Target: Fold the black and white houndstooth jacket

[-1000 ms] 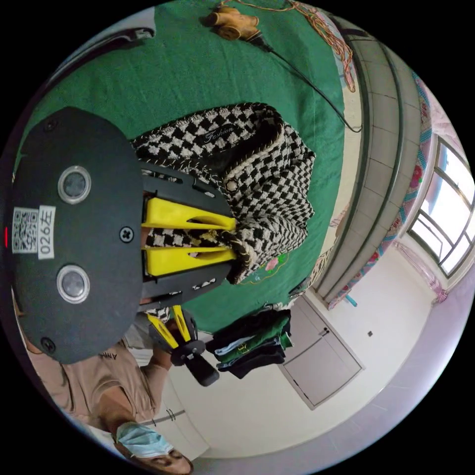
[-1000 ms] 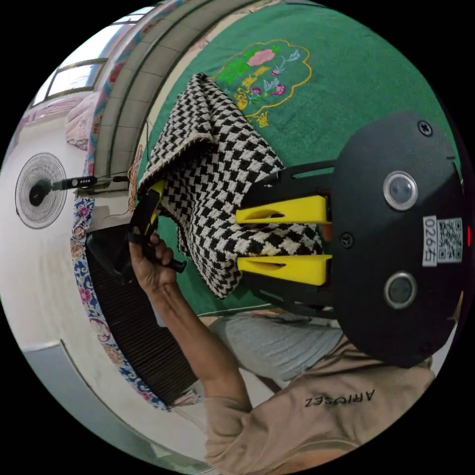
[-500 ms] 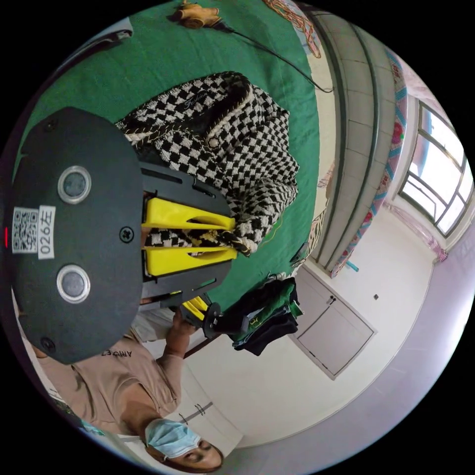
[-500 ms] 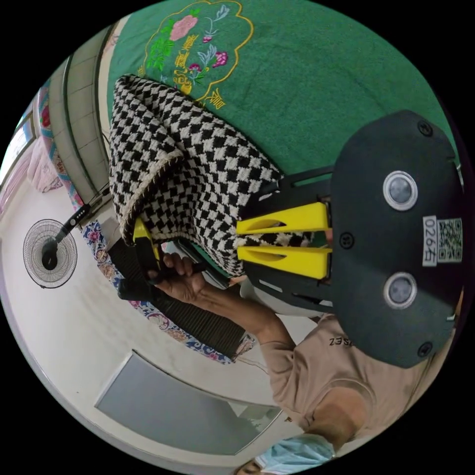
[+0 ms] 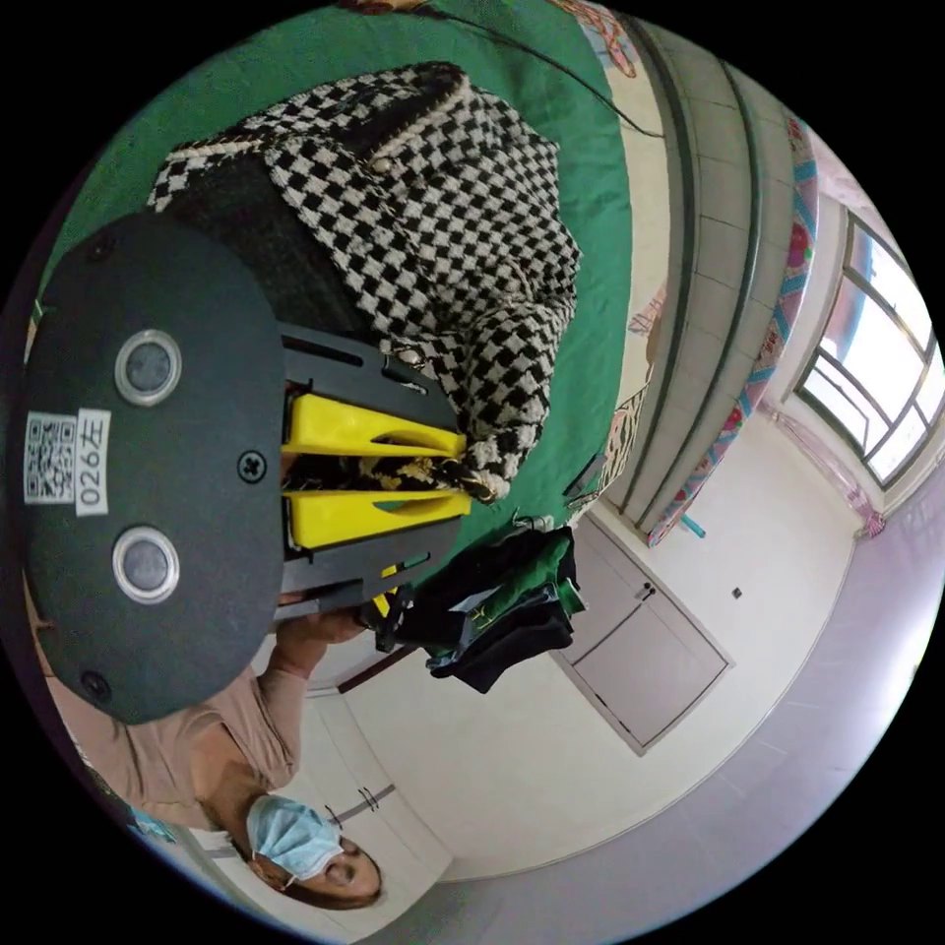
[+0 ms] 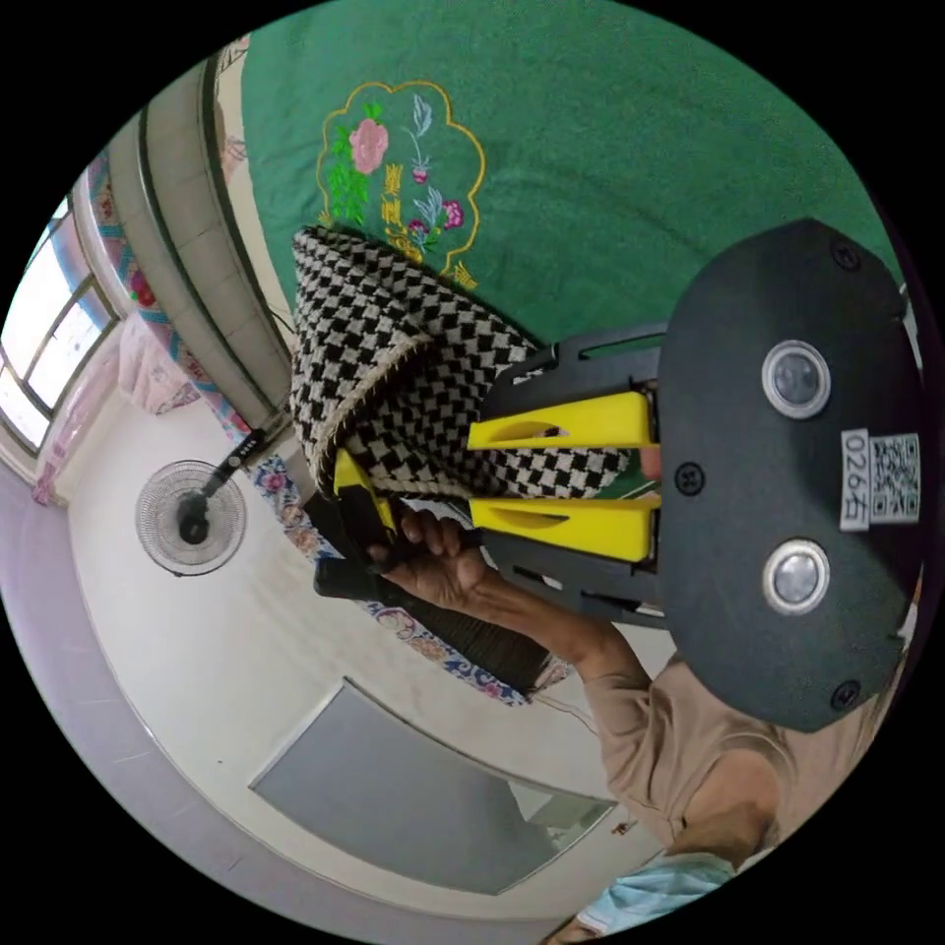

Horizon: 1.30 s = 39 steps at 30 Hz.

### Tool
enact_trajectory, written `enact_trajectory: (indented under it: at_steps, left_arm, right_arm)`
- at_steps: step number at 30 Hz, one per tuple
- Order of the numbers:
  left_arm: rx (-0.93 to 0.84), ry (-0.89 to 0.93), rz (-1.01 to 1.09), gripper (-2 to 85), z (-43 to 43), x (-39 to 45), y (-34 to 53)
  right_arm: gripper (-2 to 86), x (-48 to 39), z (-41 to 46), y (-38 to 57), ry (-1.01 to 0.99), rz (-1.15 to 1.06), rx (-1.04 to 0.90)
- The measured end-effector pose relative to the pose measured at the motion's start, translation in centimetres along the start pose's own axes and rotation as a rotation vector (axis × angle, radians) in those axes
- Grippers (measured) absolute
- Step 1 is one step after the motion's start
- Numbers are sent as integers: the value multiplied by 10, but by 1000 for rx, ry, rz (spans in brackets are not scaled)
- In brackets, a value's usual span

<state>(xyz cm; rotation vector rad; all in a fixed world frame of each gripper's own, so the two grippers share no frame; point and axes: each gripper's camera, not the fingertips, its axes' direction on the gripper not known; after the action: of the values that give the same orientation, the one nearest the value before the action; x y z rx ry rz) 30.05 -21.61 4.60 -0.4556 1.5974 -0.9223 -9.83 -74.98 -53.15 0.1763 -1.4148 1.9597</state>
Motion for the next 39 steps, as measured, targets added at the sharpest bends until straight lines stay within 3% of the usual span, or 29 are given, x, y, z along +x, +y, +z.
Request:
enact_trajectory:
  at_steps: [6, 8, 10, 12, 14, 16, 17, 21, 24, 26, 29, 30, 33, 34, 35, 37, 39]
  left_arm:
    - [-66, -42, 44, 86, 89, 66, -77]
    - [-195, -197, 68, 103, 149, 91, -109]
    - [-354, -222, 154, 44, 192, 103, -121]
    - [-390, -31, 183, 8, 212, 110, -122]
    - [-378, 416, 203, -4, 222, 111, -121]
    - [-324, 574, 173, -6, 219, 105, -117]
    - [-289, 563, 165, -7, 211, 99, -112]
    - [-234, 297, 191, 4, 168, 67, -84]
    - [-252, 29, 216, 77, 128, 30, -40]
    - [-227, -240, 133, 135, 91, -8, 2]
    - [-107, -472, -12, 180, 42, -48, 51]
    - [-78, -476, -32, 183, 35, -53, 58]
    - [12, -380, -77, 179, 25, -70, 76]
    - [-13, -346, -77, 115, 34, -73, 75]
    - [-96, -292, -81, 1, 51, -74, 70]
    - [-250, -166, -61, -6, 87, -71, 64]
    - [-341, 104, 74, -8, 133, -51, 61]
  right_arm:
    - [33, 36, -126, 13, 122, 153, 407]
    - [26, 52, -167, 24, 195, 228, 527]
    - [20, 65, -200, 35, 226, 288, 621]
    - [13, 79, -233, 46, 190, 331, 703]
    - [10, 85, -248, 49, 161, 344, 736]
    - [7, 89, -255, 47, 145, 343, 731]
    - [6, 90, -256, 43, 135, 332, 706]
    - [7, 89, -245, 26, 84, 284, 551]
    - [14, 88, -233, 14, 89, 262, 442]
    - [15, 87, -226, 10, 108, 264, 392]
    - [15, 88, -215, 7, 92, 281, 351]
    - [16, 90, -210, 6, 68, 290, 338]
    - [14, 94, -197, 6, 40, 319, 317]
    - [14, 95, -195, 6, 43, 325, 316]
    - [10, 95, -192, 6, 53, 338, 318]
    - [4, 94, -191, 10, 70, 359, 343]
    - [-4, 89, -197, 16, 101, 376, 426]
